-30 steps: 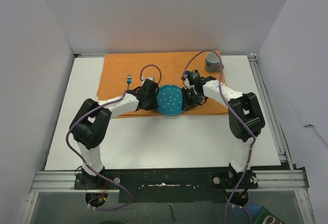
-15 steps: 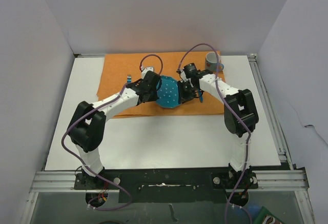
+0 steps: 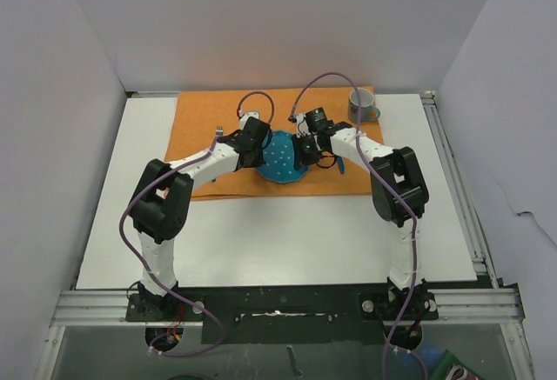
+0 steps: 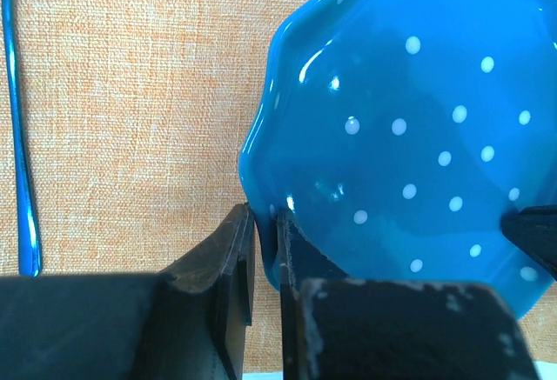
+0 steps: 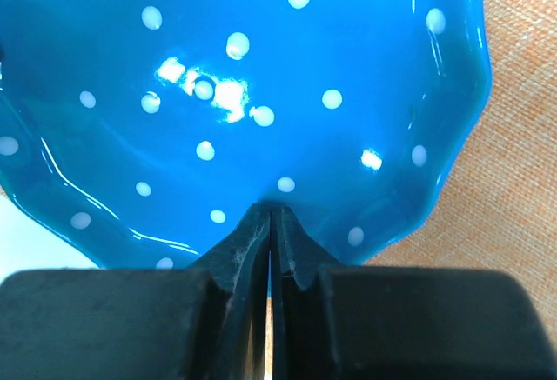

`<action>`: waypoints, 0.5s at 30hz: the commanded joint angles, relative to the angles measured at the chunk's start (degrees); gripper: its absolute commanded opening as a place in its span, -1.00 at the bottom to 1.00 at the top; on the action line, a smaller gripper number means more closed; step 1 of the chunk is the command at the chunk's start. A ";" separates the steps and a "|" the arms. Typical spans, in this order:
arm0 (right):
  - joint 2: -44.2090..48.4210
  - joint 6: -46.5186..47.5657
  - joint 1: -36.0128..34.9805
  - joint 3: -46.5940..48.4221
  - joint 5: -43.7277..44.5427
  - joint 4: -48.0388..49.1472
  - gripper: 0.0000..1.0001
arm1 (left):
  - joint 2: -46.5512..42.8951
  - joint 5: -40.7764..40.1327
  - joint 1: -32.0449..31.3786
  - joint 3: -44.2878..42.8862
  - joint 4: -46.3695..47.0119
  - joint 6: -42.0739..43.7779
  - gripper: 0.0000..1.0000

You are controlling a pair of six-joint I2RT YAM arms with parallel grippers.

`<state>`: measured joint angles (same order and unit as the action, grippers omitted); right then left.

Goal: Set the dinner table for one person

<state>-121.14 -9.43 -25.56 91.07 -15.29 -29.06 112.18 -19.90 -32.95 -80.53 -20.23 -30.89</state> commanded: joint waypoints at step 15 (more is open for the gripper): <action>6.11 -0.55 -0.90 -5.47 -2.96 8.51 -0.13 | 1.60 -2.44 0.52 -3.60 1.25 1.58 -0.78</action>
<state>-120.01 -10.07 -25.67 86.94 -18.72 -22.63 114.56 -19.79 -32.27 -81.17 -20.12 -30.87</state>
